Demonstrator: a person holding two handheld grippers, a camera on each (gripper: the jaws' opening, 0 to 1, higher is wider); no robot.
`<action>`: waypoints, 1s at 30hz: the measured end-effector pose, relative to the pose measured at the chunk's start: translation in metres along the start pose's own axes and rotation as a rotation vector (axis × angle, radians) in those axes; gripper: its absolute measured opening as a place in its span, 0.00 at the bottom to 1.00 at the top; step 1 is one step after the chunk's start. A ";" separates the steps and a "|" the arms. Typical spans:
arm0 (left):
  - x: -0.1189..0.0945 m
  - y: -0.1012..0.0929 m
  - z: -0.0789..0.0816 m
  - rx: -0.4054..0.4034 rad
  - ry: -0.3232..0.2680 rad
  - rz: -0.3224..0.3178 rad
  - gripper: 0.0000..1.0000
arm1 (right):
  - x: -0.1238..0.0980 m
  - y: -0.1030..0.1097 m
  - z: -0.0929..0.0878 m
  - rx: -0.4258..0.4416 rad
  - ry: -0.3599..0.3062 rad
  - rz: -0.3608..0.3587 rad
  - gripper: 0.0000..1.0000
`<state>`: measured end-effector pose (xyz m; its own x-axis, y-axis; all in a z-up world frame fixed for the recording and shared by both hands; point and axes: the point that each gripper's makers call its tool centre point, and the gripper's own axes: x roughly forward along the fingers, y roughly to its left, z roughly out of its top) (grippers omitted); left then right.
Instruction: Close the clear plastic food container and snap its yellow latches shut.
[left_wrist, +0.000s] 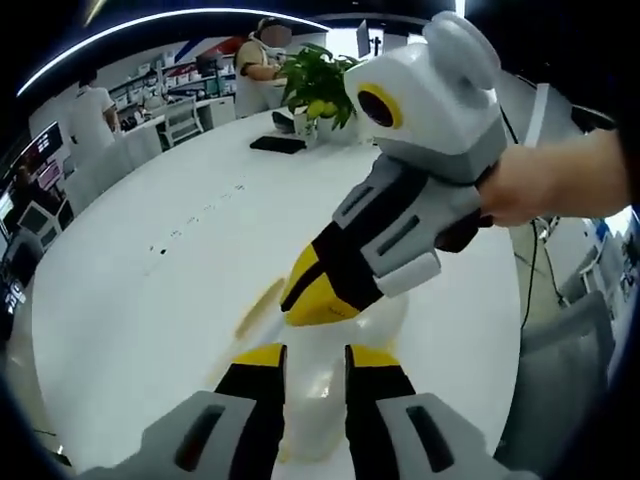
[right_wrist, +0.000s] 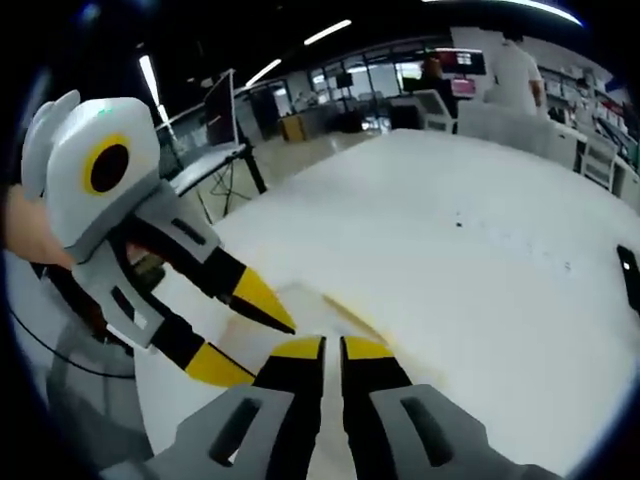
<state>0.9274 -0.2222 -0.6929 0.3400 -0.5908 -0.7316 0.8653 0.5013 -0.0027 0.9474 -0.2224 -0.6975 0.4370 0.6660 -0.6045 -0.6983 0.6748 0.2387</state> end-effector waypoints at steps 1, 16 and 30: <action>0.000 0.000 0.000 0.003 0.000 -0.003 0.15 | 0.001 0.000 0.000 -0.002 0.001 0.001 0.03; 0.004 -0.012 0.000 0.050 0.004 -0.024 0.14 | 0.004 -0.006 0.003 -0.016 0.011 -0.010 0.05; 0.001 -0.022 -0.003 0.065 0.000 -0.049 0.18 | 0.006 -0.007 0.004 -0.021 0.019 -0.008 0.08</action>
<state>0.9080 -0.2319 -0.6960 0.2970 -0.6131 -0.7321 0.9027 0.4302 0.0058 0.9576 -0.2216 -0.6997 0.4320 0.6544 -0.6206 -0.7067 0.6731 0.2178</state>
